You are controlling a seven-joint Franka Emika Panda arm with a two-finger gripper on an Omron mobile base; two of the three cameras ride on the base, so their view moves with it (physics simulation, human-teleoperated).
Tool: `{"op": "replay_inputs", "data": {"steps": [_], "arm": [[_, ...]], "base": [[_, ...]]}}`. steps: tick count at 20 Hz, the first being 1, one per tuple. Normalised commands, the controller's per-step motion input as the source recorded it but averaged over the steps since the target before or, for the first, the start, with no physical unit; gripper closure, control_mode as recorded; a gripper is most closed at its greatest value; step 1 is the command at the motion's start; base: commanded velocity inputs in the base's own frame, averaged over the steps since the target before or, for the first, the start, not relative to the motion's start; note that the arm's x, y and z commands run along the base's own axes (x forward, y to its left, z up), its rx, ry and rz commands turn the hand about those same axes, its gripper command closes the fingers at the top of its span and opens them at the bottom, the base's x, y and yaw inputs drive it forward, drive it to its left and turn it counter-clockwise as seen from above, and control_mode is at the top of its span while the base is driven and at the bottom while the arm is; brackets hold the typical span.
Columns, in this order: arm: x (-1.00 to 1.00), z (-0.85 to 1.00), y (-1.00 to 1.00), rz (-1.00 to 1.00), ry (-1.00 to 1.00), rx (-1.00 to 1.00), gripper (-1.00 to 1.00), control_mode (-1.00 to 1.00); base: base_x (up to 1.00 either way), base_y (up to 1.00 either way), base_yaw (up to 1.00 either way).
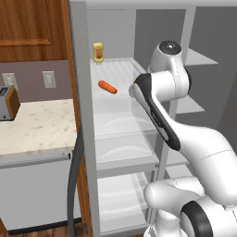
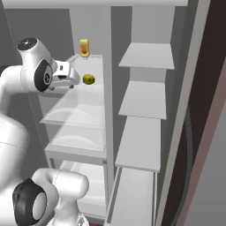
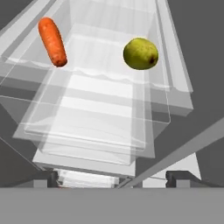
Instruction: Take the pear and carrot from the fridge shelf and place them in the freezer drawer to begin freezing them.
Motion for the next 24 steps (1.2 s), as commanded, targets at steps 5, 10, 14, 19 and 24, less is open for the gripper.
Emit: {"op": "replay_inputs", "data": {"steps": [5, 10, 14, 19, 24], "arm": [[0.41, 0.25, 0.00, -0.10, 0.00, 0.00, -1.00, -1.00], [0.47, 0.01, 0.00, -0.08, 0.00, 0.00, -1.00, -1.00], [0.19, -0.08, -0.03, -0.08, 0.00, 0.00, -1.00, -1.00], [0.08, -0.05, -0.02, -0.10, 0.00, 0.01, -1.00, -1.00], [0.27, -0.05, -0.09, -0.11, 0.00, 0.03, -1.00, -1.00]], "base": [[0.00, 0.00, 0.00], [0.00, 0.00, 0.00], [0.00, 0.00, 0.00], [0.00, 0.00, 0.00], [0.00, 0.00, 0.00]]}}
